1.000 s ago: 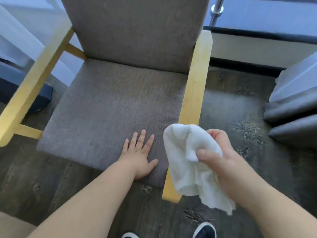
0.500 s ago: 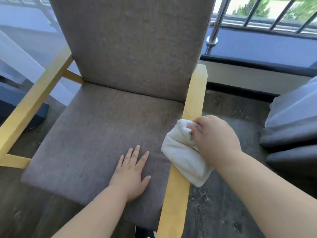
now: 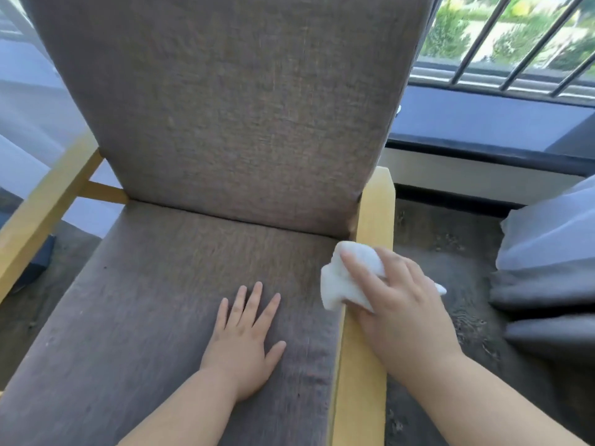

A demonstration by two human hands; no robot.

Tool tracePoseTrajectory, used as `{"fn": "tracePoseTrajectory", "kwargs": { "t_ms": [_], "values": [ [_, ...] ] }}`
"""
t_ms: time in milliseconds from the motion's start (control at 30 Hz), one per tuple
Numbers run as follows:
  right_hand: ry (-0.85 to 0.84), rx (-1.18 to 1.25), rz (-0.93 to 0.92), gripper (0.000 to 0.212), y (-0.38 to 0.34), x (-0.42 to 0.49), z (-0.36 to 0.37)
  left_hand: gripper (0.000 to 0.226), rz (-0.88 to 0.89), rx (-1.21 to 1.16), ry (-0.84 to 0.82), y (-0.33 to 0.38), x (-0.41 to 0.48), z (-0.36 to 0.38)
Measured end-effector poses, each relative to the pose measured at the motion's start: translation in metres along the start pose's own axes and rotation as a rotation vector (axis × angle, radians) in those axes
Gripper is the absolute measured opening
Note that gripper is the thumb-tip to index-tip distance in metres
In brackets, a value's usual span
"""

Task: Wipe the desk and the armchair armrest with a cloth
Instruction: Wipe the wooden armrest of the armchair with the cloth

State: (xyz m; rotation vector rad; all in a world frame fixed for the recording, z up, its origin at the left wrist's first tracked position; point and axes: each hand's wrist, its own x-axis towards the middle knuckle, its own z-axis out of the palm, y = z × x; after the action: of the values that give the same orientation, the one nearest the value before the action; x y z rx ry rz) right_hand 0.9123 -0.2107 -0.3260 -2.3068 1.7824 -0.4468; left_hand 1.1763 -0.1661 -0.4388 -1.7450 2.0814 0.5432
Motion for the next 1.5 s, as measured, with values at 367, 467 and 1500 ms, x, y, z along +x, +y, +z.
{"fn": "tracePoseTrajectory", "kwargs": {
  "t_ms": [367,467,1500],
  "values": [
    [-0.144,-0.107,0.140,0.063,0.043,0.109,0.016,0.083,0.036,-0.021,0.092,-0.010,0.028,0.013],
    [-0.177,0.016,0.164,0.060,0.043,0.101,0.016,0.082,0.026,-0.016,0.127,-0.009,0.027,0.016],
    [-0.113,0.043,-0.181,0.042,-0.061,-0.198,0.016,0.080,-0.088,-0.077,0.141,0.049,-0.115,0.088]
  ]
}}
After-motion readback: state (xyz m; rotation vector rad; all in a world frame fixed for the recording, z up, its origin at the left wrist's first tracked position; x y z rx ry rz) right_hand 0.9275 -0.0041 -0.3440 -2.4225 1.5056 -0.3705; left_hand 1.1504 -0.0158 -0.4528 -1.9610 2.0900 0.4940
